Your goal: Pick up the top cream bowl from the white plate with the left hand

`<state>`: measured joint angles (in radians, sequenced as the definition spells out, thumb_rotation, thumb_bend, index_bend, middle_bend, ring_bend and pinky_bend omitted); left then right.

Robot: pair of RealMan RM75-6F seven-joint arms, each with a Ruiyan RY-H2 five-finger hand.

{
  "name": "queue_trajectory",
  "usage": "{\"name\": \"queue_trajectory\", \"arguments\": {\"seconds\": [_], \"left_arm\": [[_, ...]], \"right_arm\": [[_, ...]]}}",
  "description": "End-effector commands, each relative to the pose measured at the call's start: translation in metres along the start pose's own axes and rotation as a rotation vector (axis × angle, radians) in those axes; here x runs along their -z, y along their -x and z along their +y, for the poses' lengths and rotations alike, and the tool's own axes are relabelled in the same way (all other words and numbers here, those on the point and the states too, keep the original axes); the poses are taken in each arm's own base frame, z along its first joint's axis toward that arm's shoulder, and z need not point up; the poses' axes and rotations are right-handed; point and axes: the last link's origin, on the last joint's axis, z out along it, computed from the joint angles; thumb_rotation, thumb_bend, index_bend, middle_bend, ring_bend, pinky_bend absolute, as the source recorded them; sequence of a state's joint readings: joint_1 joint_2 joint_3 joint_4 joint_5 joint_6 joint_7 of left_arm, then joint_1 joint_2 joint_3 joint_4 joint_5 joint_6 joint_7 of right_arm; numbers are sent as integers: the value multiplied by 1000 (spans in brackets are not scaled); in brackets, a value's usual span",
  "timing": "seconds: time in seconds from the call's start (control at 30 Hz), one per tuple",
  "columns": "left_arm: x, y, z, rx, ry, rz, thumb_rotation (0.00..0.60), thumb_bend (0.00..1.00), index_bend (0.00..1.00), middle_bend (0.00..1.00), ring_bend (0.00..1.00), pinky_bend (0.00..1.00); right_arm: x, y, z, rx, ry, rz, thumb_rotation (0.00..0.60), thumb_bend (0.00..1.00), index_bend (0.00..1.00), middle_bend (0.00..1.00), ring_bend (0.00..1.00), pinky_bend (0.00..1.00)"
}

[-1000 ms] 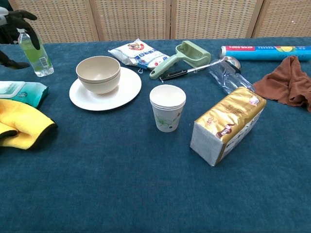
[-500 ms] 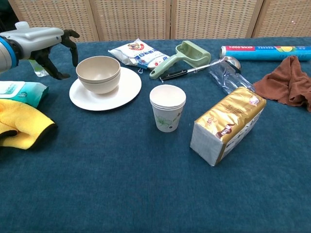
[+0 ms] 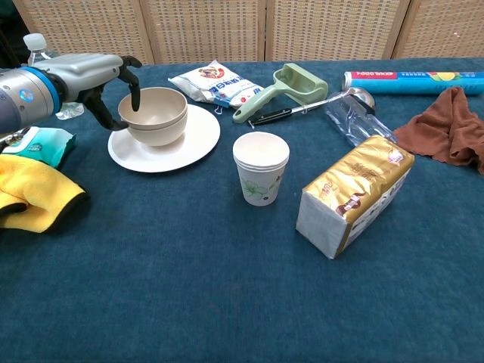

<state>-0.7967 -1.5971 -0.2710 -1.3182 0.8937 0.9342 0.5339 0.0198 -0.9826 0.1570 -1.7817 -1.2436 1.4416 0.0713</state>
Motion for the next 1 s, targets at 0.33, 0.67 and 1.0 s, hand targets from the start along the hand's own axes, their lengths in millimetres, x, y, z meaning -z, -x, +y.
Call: {"name": "queue_trajectory", "arguments": {"seconds": [0.33, 0.67, 1.0], "left_arm": [[-13, 3, 14, -52, 12, -21, 600, 396, 546, 0, 0, 0], [-14, 4, 17, -49, -4, -34, 600, 462, 700, 0, 0, 0], [-9, -13, 8, -17, -21, 16, 600, 475, 746, 0, 0, 0]], "right_arm": [[0, -2, 1, -6, 7, 7, 600, 0, 42, 0, 0, 0], [-1, -4, 2, -15, 8, 12, 600, 0, 42, 0, 0, 0], [0, -4, 1, -15, 3, 9, 600, 0, 42, 0, 0, 0]]}}
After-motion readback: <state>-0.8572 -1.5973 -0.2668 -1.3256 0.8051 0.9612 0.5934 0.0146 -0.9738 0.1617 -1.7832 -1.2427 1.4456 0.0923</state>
